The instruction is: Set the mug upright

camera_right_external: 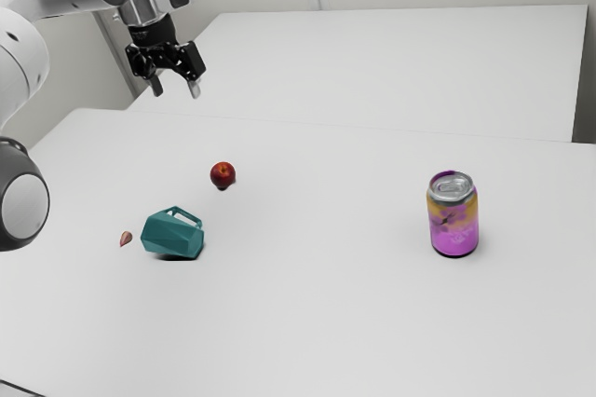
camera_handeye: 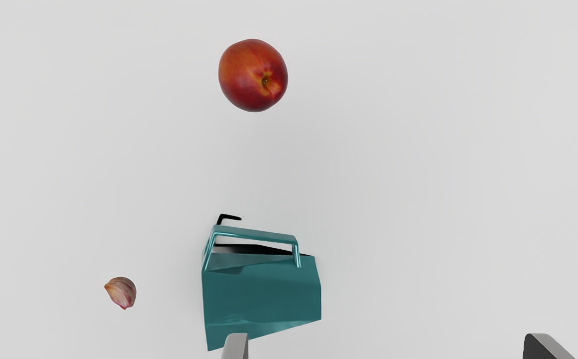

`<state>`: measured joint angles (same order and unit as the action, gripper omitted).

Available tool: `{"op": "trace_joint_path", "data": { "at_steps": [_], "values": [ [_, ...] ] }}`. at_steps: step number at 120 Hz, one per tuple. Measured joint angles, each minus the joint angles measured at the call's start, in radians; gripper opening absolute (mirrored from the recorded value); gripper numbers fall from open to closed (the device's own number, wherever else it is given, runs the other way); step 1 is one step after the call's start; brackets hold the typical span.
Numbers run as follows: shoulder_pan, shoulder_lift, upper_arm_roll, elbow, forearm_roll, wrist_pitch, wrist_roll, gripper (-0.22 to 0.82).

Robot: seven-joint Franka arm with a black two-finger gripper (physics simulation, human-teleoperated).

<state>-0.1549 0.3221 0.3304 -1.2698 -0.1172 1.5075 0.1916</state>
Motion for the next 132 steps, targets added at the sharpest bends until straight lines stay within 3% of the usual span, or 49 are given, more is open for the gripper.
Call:
{"op": "trace_joint_path", "data": {
  "at_steps": [33,61,73,107,132],
  "values": [
    [0.007,-0.009,0.027,-0.03,-0.002,-0.015,0.002,0.6],
    [-0.006,-0.198,0.087,-0.373,-0.022,0.057,0.021,0.6],
    [0.007,-0.236,0.111,-0.481,-0.069,0.11,0.056,0.6],
    [0.065,-0.242,0.144,-0.615,-0.153,0.235,0.207,0.6],
    [0.132,-0.186,0.144,-0.654,-0.249,0.325,0.349,0.6]
  ]
}}
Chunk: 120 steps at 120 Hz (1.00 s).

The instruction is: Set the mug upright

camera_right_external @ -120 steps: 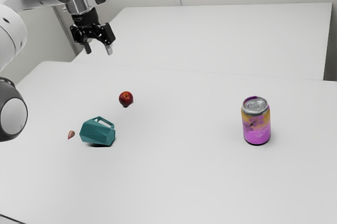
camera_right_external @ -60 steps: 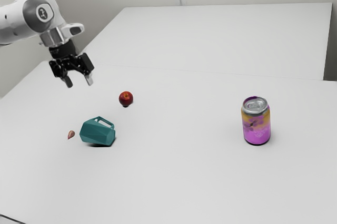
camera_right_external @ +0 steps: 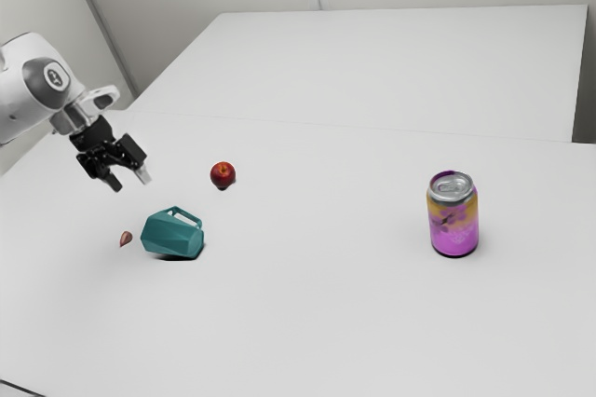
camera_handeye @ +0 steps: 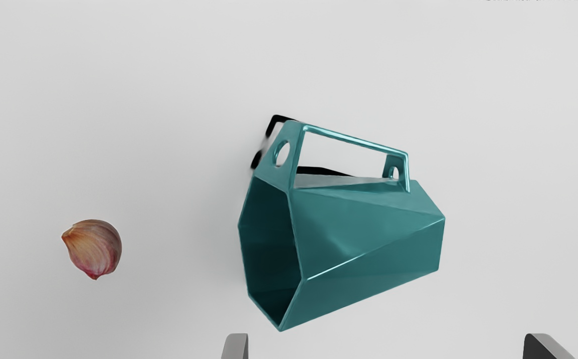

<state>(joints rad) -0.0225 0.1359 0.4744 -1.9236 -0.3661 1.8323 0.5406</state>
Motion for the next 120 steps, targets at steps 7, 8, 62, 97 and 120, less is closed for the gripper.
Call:
{"op": "trace_joint_path", "data": {
  "at_steps": [7,8,62,97,120],
  "values": [
    [0.014,0.021,0.001,-0.011,-0.037,0.021,0.041,0.6],
    [0.016,0.023,0.001,-0.013,-0.043,0.024,0.047,0.6],
    [0.051,0.06,0.001,-0.128,-0.184,0.079,0.31,0.6],
    [0.068,0.08,0.0,-0.15,-0.23,0.082,0.417,0.6],
    [0.069,0.083,0.0,-0.15,-0.306,0.07,0.47,0.6]
  ]
}}
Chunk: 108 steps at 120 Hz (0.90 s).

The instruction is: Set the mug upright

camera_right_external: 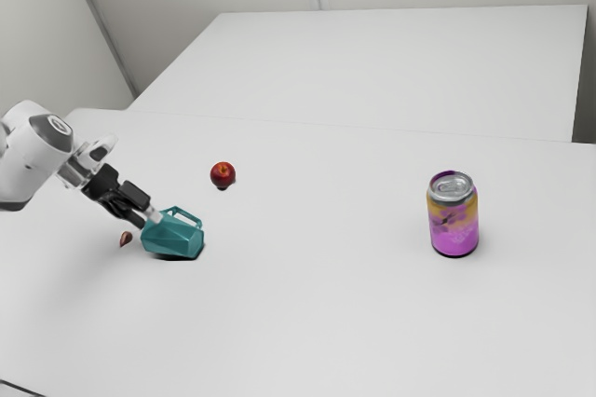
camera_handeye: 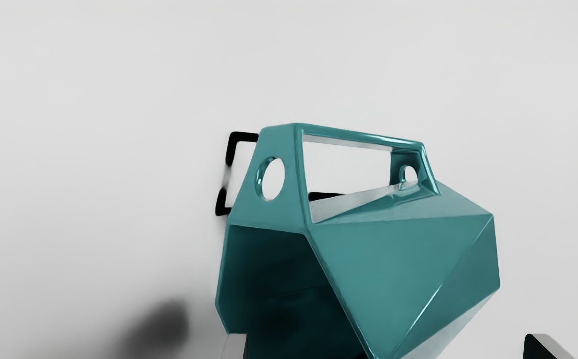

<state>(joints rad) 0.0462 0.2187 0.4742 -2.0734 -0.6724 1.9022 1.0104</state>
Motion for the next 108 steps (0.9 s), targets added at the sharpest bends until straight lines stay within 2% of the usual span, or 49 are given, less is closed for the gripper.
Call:
{"op": "trace_joint_path", "data": {
  "at_steps": [85,108],
  "values": [
    [0.024,0.051,0.0,-0.025,-0.163,-0.069,0.102,0.6],
    [0.024,0.052,0.0,-0.036,-0.199,-0.074,0.12,0.52]
  ]
}}
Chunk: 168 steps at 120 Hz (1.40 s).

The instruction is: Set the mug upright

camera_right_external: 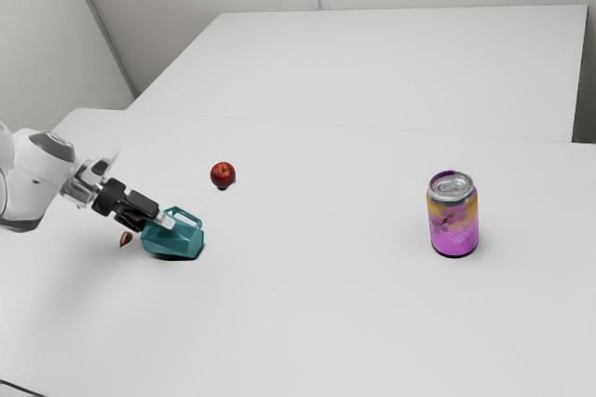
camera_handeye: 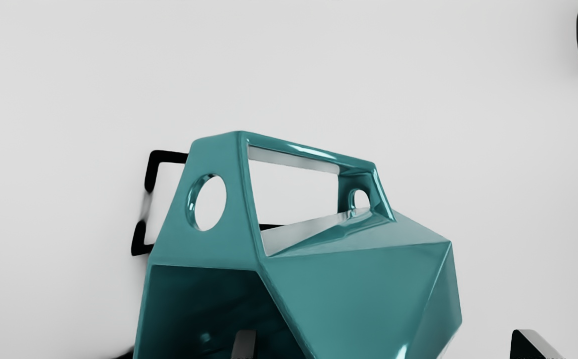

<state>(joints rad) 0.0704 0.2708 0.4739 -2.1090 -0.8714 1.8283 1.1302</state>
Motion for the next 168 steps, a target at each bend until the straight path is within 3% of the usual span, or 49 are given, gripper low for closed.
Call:
{"op": "trace_joint_path", "data": {
  "at_steps": [47,76,97,120,144,168],
  "values": [
    [-0.006,-0.005,0.0,-0.008,-0.022,0.005,0.021,0.04],
    [-0.035,-0.06,-0.009,-0.008,-0.036,0.007,0.025,-0.12],
    [-0.113,-0.178,-0.012,-0.047,0.025,0.029,0.009,-0.14],
    [-0.233,-0.237,-0.045,-0.066,0.26,0.159,-0.026,-0.16],
    [-0.304,-0.231,-0.086,-0.054,0.521,0.341,-0.067,-0.17],
    [-0.293,-0.136,-0.102,0.019,0.623,0.434,-0.112,-0.17]
  ]
}}
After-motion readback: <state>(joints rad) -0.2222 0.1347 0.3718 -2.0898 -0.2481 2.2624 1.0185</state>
